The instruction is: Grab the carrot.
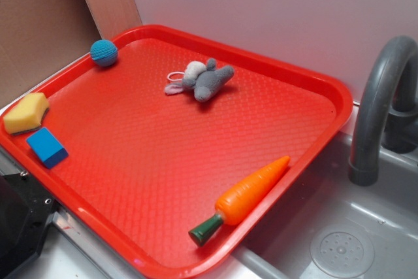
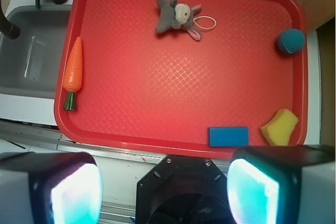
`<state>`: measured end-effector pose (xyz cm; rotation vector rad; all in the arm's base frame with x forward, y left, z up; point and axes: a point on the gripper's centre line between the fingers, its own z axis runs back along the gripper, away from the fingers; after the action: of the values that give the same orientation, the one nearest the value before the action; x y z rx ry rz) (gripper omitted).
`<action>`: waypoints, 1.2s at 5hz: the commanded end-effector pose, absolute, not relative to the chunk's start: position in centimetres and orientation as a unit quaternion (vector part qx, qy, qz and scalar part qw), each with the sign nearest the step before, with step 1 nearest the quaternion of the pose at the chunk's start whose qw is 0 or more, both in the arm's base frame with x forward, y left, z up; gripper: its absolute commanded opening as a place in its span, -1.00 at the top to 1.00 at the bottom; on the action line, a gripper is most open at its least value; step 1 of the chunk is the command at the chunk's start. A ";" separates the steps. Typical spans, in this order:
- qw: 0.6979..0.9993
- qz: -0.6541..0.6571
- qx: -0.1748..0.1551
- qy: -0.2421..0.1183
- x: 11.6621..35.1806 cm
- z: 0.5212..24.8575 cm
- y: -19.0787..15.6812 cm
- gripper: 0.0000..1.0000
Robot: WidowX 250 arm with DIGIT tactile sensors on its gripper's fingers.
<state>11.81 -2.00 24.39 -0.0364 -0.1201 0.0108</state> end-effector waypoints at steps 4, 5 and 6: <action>0.983 0.079 -0.151 -0.067 13.5 24.5 -1.8 -1.00; 0.982 0.077 -0.168 -0.048 15.2 22.7 -3.1 -1.00; 0.986 0.048 -0.160 -0.027 16.8 20.1 -6.1 -1.00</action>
<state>16.75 -6.11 19.58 -0.3217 -0.0340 0.0987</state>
